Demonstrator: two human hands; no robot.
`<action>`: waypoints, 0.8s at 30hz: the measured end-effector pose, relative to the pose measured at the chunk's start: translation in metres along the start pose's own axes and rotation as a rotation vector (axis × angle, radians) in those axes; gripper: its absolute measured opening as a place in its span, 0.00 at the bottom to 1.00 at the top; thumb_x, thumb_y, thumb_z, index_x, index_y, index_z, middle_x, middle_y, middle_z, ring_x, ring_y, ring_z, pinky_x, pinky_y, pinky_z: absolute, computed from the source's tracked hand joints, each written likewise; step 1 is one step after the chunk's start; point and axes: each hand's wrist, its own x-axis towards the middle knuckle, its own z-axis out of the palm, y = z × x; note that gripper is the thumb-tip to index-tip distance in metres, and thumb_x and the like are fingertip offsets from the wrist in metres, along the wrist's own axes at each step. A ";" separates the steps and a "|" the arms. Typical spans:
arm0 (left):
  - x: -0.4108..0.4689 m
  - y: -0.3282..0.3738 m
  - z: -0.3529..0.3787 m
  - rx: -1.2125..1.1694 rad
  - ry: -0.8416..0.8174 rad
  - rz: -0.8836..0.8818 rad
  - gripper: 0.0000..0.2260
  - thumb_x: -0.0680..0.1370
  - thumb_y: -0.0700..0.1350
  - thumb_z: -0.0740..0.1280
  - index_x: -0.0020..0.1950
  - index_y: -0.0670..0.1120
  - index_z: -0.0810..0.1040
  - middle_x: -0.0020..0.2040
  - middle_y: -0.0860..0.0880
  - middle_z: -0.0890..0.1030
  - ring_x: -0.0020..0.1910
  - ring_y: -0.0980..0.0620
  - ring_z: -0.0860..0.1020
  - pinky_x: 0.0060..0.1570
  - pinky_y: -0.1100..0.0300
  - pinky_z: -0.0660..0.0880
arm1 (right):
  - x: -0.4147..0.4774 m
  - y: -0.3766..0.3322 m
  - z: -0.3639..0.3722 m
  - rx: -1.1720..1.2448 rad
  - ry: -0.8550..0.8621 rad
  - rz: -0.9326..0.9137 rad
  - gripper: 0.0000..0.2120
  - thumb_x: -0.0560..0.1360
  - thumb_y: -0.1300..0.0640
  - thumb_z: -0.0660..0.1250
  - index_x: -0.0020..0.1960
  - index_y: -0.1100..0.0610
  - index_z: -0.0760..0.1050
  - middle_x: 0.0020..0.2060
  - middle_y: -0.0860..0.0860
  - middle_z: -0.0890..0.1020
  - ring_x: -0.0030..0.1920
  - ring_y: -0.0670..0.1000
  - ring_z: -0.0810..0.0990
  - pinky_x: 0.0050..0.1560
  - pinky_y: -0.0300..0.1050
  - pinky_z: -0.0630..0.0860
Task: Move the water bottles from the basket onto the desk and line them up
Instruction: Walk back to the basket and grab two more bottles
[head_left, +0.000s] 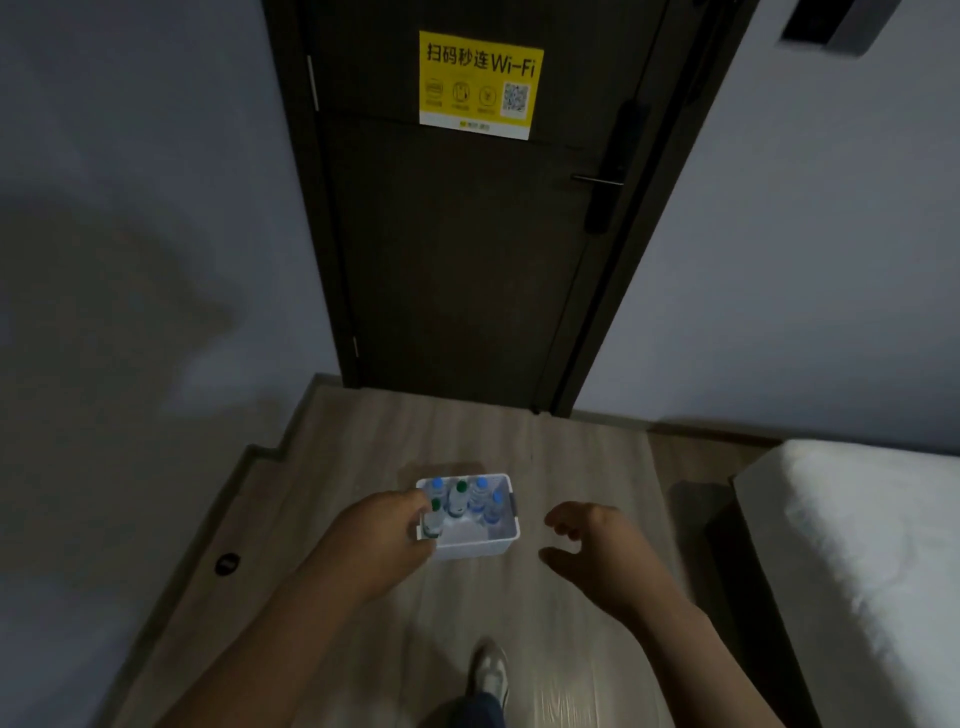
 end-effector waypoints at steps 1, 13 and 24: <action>0.015 0.003 -0.001 -0.005 0.002 -0.018 0.12 0.75 0.50 0.67 0.58 0.49 0.76 0.55 0.51 0.80 0.52 0.53 0.77 0.52 0.60 0.74 | 0.017 0.006 -0.004 -0.005 -0.004 -0.009 0.18 0.73 0.47 0.69 0.62 0.46 0.74 0.55 0.43 0.80 0.49 0.41 0.77 0.49 0.35 0.76; 0.155 0.013 0.015 -0.058 -0.052 -0.191 0.16 0.76 0.49 0.68 0.62 0.47 0.75 0.58 0.50 0.80 0.56 0.52 0.78 0.54 0.63 0.72 | 0.174 0.070 -0.033 -0.024 -0.130 -0.025 0.18 0.73 0.46 0.69 0.62 0.46 0.75 0.56 0.45 0.80 0.53 0.44 0.79 0.52 0.39 0.77; 0.236 -0.057 0.071 -0.013 -0.133 -0.202 0.21 0.78 0.50 0.63 0.71 0.49 0.67 0.64 0.50 0.77 0.61 0.53 0.75 0.55 0.68 0.67 | 0.258 0.091 0.024 -0.085 -0.265 -0.046 0.19 0.75 0.45 0.67 0.64 0.48 0.74 0.58 0.47 0.80 0.56 0.46 0.78 0.57 0.40 0.75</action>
